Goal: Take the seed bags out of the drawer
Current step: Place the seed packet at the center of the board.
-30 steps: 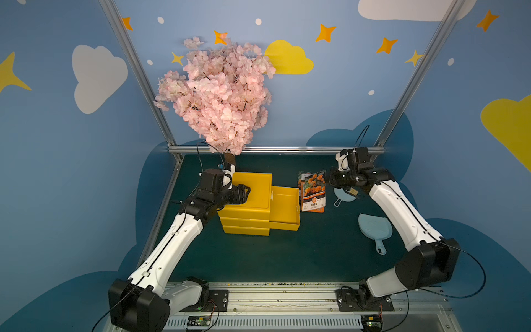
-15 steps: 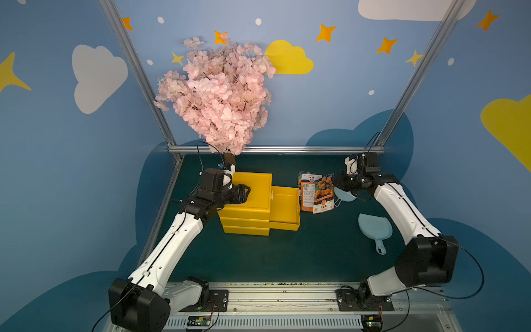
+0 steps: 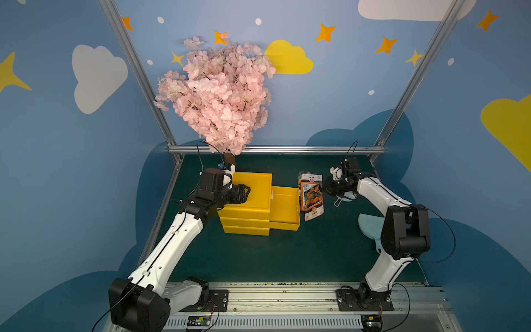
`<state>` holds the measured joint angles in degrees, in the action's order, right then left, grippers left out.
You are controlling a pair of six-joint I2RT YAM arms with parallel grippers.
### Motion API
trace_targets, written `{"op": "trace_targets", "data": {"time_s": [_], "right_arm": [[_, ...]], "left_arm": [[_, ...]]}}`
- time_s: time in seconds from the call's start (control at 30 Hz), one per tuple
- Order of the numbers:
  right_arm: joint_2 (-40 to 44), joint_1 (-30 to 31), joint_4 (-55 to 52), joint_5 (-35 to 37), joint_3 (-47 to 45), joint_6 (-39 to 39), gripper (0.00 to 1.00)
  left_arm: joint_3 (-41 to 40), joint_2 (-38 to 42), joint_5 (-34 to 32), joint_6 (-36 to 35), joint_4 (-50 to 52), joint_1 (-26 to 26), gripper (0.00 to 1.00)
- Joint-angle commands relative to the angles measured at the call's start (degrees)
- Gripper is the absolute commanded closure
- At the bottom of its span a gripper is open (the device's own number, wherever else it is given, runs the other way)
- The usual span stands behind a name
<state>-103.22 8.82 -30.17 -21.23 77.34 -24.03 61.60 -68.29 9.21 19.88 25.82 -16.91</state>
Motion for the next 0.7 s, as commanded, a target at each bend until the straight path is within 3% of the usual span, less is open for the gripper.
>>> {"op": "trace_targets", "data": {"time_s": [0.0,0.13,0.33,0.67], "right_arm": [[-1.1,-0.4,-0.4,2.9,-0.3,2.5,1.00],[-2.5,-0.6,-2.9,6.9,0.7,4.1,1.00],[-1.2,-0.6,-5.9,13.1,0.9,4.7,0.74],[8.7,4.9,-5.6,9.4,-5.1,4.3,0.58]], "left_arm": [[-3.7,-2.8,-0.3,1.6,15.0,-0.2,0.33],[-3.8,-2.9,-0.2,1.6,14.7,-0.2,0.33],[-4.8,-3.0,0.4,2.5,13.4,-0.1,0.33],[-4.8,-2.6,0.3,3.0,12.8,-0.3,0.33]]}}
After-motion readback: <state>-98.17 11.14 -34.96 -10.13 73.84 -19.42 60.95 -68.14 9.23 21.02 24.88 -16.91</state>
